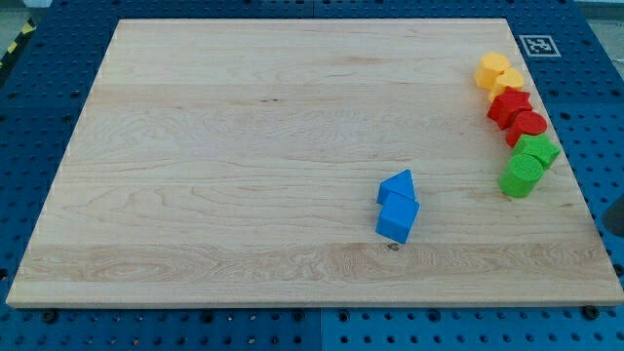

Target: Move the green circle to the blue triangle

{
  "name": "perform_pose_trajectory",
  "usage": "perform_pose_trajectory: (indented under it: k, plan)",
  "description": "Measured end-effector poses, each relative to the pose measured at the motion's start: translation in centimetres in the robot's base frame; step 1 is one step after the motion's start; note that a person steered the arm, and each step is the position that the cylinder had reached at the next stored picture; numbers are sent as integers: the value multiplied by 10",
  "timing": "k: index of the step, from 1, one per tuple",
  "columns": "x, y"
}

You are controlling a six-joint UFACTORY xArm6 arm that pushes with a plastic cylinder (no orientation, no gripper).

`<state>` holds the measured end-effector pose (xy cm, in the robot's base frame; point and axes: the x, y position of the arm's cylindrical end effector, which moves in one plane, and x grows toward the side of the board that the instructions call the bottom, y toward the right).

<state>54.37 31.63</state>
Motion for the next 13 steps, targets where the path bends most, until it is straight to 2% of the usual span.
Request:
perform_pose_trajectory:
  k: [1, 6, 9, 13]
  plan:
    - [-26, -1]
    - [-40, -5]
    - [-44, -66]
    - [-55, -119]
